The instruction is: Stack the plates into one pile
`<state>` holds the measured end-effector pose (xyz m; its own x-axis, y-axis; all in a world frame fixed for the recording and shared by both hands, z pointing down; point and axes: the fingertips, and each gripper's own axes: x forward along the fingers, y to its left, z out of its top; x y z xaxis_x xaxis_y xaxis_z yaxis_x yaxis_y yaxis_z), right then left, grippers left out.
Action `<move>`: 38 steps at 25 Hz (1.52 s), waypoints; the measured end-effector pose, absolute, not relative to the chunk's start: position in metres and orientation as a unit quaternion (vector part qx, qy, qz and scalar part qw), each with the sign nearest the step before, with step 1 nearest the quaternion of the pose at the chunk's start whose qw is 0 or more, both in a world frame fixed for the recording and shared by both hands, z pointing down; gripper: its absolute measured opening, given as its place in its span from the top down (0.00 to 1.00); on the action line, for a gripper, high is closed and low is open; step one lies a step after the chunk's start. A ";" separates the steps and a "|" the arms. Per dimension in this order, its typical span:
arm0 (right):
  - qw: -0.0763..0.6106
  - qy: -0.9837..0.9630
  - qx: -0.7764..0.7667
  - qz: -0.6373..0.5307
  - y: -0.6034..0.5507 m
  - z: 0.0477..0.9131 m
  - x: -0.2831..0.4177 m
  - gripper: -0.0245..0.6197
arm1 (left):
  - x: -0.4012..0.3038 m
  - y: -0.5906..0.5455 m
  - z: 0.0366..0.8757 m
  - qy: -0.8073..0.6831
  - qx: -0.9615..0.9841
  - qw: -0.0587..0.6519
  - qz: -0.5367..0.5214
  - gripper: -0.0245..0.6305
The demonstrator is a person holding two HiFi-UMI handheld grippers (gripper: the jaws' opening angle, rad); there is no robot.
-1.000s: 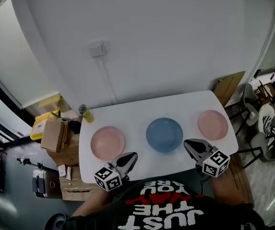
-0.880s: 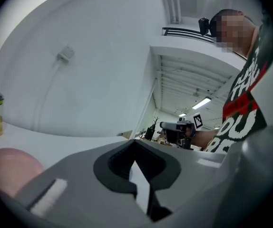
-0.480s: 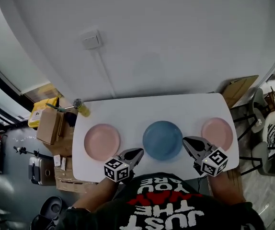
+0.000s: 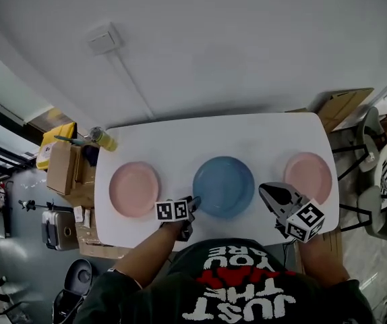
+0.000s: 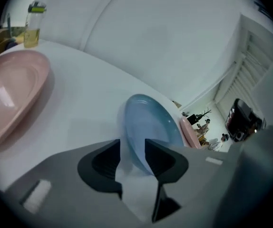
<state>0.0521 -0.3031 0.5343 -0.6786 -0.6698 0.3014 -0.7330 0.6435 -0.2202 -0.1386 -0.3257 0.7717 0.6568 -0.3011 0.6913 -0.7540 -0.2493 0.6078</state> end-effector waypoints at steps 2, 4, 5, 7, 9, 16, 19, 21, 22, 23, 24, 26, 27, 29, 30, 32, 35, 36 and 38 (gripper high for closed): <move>0.101 -0.898 0.394 0.169 -0.301 0.538 0.057 0.95 | -0.133 -0.326 0.788 -0.346 0.738 0.531 0.231 0.74; 0.105 -0.894 0.399 0.173 -0.297 0.541 0.061 0.95 | -0.128 -0.326 0.798 -0.343 0.727 0.548 0.231 0.76; 0.106 -0.893 0.402 0.176 -0.295 0.542 0.063 0.95 | -0.126 -0.327 0.800 -0.344 0.721 0.558 0.224 0.81; 0.107 -0.888 0.408 0.180 -0.292 0.545 0.068 0.95 | -0.124 -0.333 0.801 -0.352 0.704 0.585 0.195 0.87; 0.110 -0.886 0.412 0.183 -0.290 0.546 0.071 0.95 | -0.124 -0.339 0.800 -0.362 0.685 0.611 0.162 0.91; 0.115 -0.897 0.391 0.174 -0.296 0.539 0.052 0.95 | -0.157 -0.358 0.765 -0.395 0.665 0.629 0.071 0.93; 0.116 -0.912 0.359 0.163 -0.310 0.534 0.024 0.95 | -0.208 -0.371 0.744 -0.440 0.651 0.618 0.034 0.93; 0.117 -0.921 0.336 0.157 -0.321 0.531 0.001 0.95 | -0.251 -0.378 0.733 -0.474 0.637 0.608 0.014 0.93; 0.116 -0.926 0.325 0.153 -0.327 0.530 -0.011 0.95 | -0.275 -0.380 0.729 -0.491 0.628 0.604 0.003 0.92; 0.116 -0.930 0.314 0.150 -0.332 0.529 -0.024 0.95 | -0.300 -0.380 0.726 -0.508 0.618 0.600 -0.007 0.92; 0.116 -0.934 0.303 0.147 -0.337 0.529 -0.037 0.95 | -0.326 -0.378 0.724 -0.526 0.606 0.596 -0.018 0.92; 0.116 -0.942 0.282 0.143 -0.343 0.530 -0.063 0.95 | -0.376 -0.371 0.724 -0.560 0.579 0.591 -0.035 0.92; 0.118 -0.945 0.272 0.141 -0.346 0.531 -0.075 0.95 | -0.400 -0.366 0.726 -0.576 0.565 0.589 -0.041 0.92; 0.121 -0.949 0.255 0.138 -0.350 0.534 -0.096 0.95 | -0.439 -0.357 0.734 -0.601 0.539 0.588 -0.046 0.92; 0.122 -0.951 0.248 0.138 -0.351 0.535 -0.105 0.95 | -0.455 -0.353 0.740 -0.611 0.527 0.589 -0.045 0.92; 0.128 -0.953 0.237 0.138 -0.351 0.538 -0.118 0.95 | -0.477 -0.345 0.752 -0.625 0.508 0.591 -0.038 0.92; 0.135 -0.953 0.233 0.139 -0.350 0.540 -0.127 0.95 | -0.490 -0.338 0.768 -0.628 0.489 0.604 -0.029 0.92; 0.137 -0.952 0.234 0.140 -0.350 0.541 -0.128 0.95 | -0.491 -0.337 0.771 -0.627 0.488 0.607 -0.022 0.92; 0.140 -0.951 0.238 0.141 -0.349 0.540 -0.126 0.95 | -0.491 -0.336 0.778 -0.624 0.493 0.607 0.006 0.92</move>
